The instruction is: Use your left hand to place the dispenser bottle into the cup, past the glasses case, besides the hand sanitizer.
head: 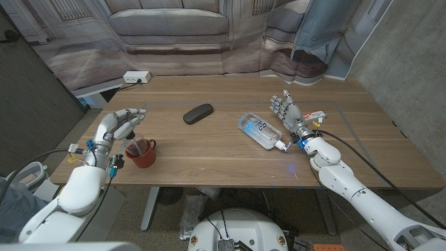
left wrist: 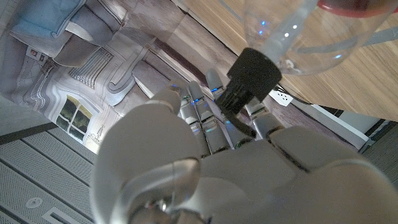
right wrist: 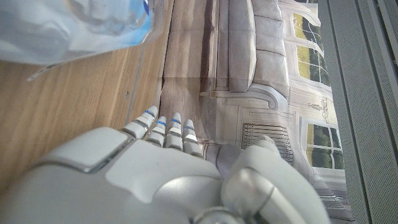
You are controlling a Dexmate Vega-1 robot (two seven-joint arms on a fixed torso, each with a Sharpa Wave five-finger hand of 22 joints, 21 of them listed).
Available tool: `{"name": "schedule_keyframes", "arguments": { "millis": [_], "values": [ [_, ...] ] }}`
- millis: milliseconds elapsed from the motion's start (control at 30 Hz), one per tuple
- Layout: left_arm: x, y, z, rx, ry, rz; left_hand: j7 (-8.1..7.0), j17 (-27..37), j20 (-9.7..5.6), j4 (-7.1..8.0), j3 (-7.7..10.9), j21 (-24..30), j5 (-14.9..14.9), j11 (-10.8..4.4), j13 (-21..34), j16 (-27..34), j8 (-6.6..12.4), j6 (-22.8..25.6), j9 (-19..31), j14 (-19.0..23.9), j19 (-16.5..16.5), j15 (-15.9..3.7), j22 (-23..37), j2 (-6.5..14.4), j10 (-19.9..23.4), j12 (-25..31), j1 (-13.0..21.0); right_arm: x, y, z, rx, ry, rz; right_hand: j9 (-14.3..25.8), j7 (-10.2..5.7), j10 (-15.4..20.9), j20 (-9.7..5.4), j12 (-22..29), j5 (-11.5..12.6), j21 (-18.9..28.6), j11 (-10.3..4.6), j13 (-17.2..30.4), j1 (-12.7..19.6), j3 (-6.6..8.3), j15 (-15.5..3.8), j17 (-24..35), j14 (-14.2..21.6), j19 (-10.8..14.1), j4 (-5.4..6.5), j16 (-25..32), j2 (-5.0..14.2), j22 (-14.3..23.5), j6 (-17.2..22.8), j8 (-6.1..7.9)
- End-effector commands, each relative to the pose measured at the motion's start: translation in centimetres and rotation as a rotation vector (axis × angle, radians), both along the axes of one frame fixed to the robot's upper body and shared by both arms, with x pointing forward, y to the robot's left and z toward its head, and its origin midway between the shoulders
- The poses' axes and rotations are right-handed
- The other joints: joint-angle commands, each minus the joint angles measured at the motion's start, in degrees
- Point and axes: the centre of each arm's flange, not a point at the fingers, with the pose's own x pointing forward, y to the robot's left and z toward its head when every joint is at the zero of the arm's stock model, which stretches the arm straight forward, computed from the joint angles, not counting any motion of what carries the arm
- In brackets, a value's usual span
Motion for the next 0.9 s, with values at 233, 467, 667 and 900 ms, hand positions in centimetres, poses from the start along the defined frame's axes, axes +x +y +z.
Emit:
{"name": "schedule_keyframes", "arguments": {
  "millis": [233,467,667,900],
  "values": [
    [-0.9,-0.1,3.2,0.033,0.032,-0.028,-0.20,-2.95,3.12,2.63,-1.18,-4.05,-0.19,1.05,-1.53,-2.35,-2.35,-3.75,0.01,-8.17,-7.11,-0.39,-0.15,0.17,-4.77,-1.89,-4.90,-0.1,-0.4,0.9,0.003,-0.009,-0.007,0.10,-0.28,0.23,-0.08,0.26,-0.03,-0.11,-0.17,0.29,0.07,-0.09,0.28,0.23,0.19,0.28,-0.06,0.30,0.60,0.26,0.52,0.25],
    [-1.2,-0.7,4.4,0.048,0.031,-0.037,-0.34,-4.96,4.35,4.18,-1.98,-6.25,-0.06,2.83,-2.74,-2.41,-4.17,-6.67,0.13,-13.21,-9.83,1.12,-0.17,0.64,-9.67,-2.42,-7.72,-0.1,-0.7,1.0,0.007,-0.011,-0.010,0.10,-0.34,0.18,-0.12,0.24,-0.03,-0.12,-0.19,0.29,0.10,-0.10,0.30,0.22,0.19,0.24,-0.08,0.29,0.63,0.26,0.48,0.23],
    [-1.7,-1.0,5.3,0.053,0.016,-0.035,0.33,-5.75,4.52,5.19,-2.28,-7.04,-0.05,2.82,-3.39,-2.33,-5.06,-7.99,0.15,-14.49,-10.61,1.31,-0.15,1.31,-11.53,-2.47,-9.20,0.0,-0.8,1.0,0.011,-0.013,-0.008,0.10,-0.30,0.22,-0.09,0.25,-0.04,-0.13,-0.25,0.29,0.14,-0.10,0.33,0.22,0.19,0.21,-0.11,0.29,0.69,0.26,0.52,0.25],
    [-2.3,-1.3,5.6,0.054,0.006,-0.035,0.05,-6.50,4.68,5.43,-2.46,-7.76,-0.01,2.94,-3.99,-2.41,-5.93,-9.29,0.09,-15.98,-11.32,1.61,-0.14,1.30,-13.26,-2.49,-9.81,0.1,-0.9,1.1,0.012,-0.016,-0.004,0.10,-0.30,0.20,-0.07,0.24,-0.04,-0.13,-0.22,0.29,0.18,-0.12,0.32,0.22,0.21,0.20,-0.15,0.29,0.74,0.26,0.55,0.26]
  ]
}}
